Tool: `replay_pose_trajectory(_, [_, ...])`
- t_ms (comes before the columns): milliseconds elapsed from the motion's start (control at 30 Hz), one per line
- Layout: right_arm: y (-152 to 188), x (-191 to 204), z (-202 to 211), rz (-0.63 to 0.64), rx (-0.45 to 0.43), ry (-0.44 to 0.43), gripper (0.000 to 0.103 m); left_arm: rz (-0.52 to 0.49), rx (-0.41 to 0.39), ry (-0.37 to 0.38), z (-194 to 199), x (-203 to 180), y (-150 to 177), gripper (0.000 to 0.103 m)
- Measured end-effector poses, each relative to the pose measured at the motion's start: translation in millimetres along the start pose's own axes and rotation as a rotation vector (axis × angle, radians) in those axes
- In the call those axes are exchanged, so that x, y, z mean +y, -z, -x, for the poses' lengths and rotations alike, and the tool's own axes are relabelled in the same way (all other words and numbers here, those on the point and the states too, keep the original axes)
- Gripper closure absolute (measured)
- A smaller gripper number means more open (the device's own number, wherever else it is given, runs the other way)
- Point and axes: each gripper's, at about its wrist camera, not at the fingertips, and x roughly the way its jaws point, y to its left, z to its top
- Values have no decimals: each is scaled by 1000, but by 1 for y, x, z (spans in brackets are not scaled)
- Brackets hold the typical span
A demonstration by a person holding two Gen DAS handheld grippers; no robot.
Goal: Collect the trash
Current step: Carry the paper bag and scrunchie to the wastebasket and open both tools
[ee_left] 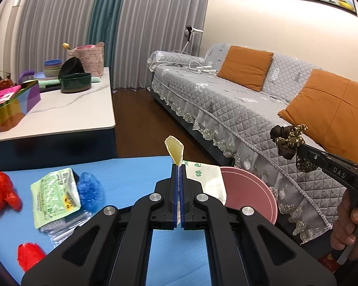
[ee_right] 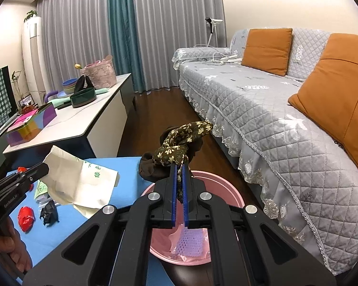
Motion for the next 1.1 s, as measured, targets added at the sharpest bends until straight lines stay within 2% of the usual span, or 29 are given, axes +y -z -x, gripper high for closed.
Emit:
replay_pose_trajectory(633, [-9,-23,-17,-13,3,47,98,-46,11,52,-35,-44,-15,102])
replay_pose_trajectory(1100, [-9,-31,-44,-17,40,58,98,-94,70,78,-81,-70,-9,102])
